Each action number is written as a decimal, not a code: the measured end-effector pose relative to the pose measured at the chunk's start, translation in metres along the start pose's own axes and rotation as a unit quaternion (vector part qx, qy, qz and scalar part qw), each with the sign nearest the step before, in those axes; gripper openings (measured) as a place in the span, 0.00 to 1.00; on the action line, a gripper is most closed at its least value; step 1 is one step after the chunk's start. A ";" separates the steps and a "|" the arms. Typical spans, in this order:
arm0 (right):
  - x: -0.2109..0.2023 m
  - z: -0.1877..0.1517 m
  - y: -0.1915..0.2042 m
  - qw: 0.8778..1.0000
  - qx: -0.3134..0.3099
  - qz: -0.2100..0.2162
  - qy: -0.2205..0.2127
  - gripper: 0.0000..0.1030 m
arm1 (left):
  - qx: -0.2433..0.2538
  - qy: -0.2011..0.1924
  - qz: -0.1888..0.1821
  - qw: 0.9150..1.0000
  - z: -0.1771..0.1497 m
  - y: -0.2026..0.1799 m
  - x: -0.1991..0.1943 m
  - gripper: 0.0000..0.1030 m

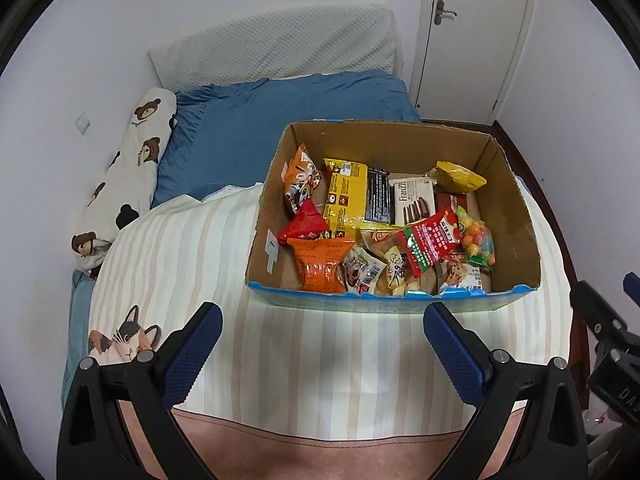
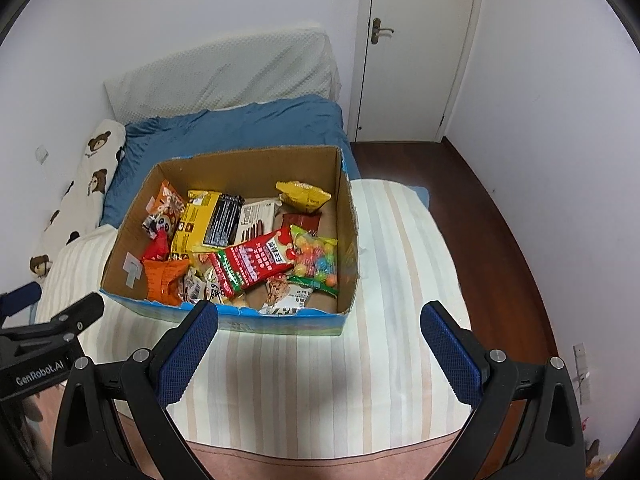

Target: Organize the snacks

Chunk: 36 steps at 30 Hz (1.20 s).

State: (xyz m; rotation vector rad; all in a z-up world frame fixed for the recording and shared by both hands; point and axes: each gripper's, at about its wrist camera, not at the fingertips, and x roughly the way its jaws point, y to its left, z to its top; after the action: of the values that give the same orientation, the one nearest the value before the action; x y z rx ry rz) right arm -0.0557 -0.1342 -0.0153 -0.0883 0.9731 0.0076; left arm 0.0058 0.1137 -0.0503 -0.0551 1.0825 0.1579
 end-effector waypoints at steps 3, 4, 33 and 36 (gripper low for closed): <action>0.004 0.000 0.001 1.000 -0.002 0.000 0.007 1.00 | 0.001 0.002 -0.002 1.000 0.003 0.001 0.002 1.00; 0.004 0.000 0.001 1.000 -0.002 -0.001 0.008 1.00 | 0.000 0.003 -0.003 1.000 0.003 0.001 0.002 1.00; -0.014 -0.001 -0.001 1.000 0.004 0.014 0.006 1.00 | -0.003 -0.002 -0.020 1.000 -0.003 0.000 -0.011 1.00; -0.016 -0.001 -0.001 1.000 0.004 0.017 0.006 1.00 | -0.005 -0.004 -0.022 1.000 -0.003 0.001 -0.012 1.00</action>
State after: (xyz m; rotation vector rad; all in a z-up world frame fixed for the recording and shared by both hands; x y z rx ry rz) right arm -0.0652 -0.1347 -0.0029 -0.0654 0.9872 0.0342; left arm -0.0031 0.1132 -0.0410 -0.0861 1.0722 0.1236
